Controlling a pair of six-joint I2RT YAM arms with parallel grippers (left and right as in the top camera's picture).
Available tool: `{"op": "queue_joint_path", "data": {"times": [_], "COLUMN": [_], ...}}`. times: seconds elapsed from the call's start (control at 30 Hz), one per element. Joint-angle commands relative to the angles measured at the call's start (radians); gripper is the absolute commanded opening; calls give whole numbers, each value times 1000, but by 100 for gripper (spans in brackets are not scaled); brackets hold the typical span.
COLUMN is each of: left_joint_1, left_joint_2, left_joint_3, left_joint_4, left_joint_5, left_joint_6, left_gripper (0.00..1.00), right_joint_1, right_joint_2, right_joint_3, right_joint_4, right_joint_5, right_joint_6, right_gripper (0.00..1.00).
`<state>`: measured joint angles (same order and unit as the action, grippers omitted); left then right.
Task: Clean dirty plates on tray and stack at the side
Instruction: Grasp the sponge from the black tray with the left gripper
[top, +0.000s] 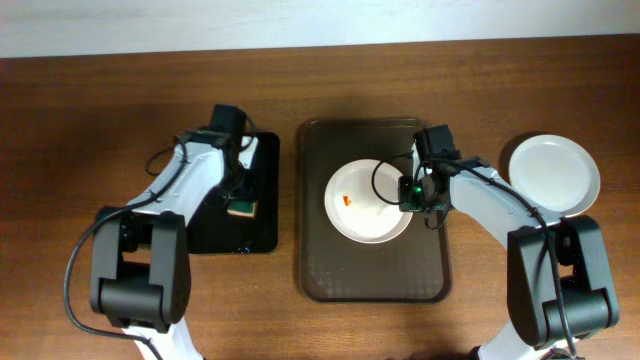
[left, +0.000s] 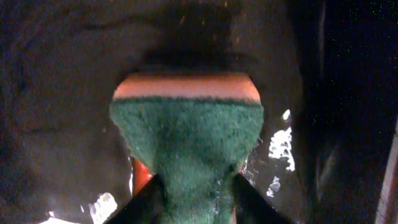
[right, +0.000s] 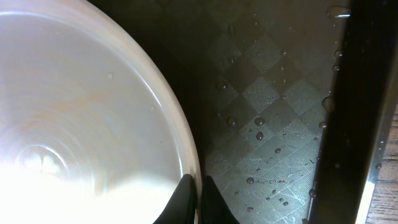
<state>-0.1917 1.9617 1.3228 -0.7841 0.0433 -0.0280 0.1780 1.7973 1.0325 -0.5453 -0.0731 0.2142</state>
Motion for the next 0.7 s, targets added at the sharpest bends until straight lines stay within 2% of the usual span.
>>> {"op": "queue_joint_path", "data": {"times": [0.0,0.27,0.5,0.6,0.67], "left_joint_1": [-5,-4,-4,-3,-4], "left_joint_2": [3,-9,47,32,14], "left_joint_3": [-47,48,-9,26,114], "left_joint_4": [29,-83,2,-54,-131], "left_joint_5": [-23,-29,-66,-61,16], "left_joint_6": [3,-12,-20,-55,-61], "left_gripper": [0,0,0,0,0], "right_joint_1": [-2,-2,-2,-2,-2], "right_joint_2": [30,30,31,31,31], "right_joint_3": [-14,-14,-14,-14,-14], "right_joint_4": [-15,-16,-9,-15,-15], "right_joint_5": [20,21,20,19,20], "right_joint_6": [4,0,-33,-11,-11], "right_gripper": [4,4,4,4,4]}}
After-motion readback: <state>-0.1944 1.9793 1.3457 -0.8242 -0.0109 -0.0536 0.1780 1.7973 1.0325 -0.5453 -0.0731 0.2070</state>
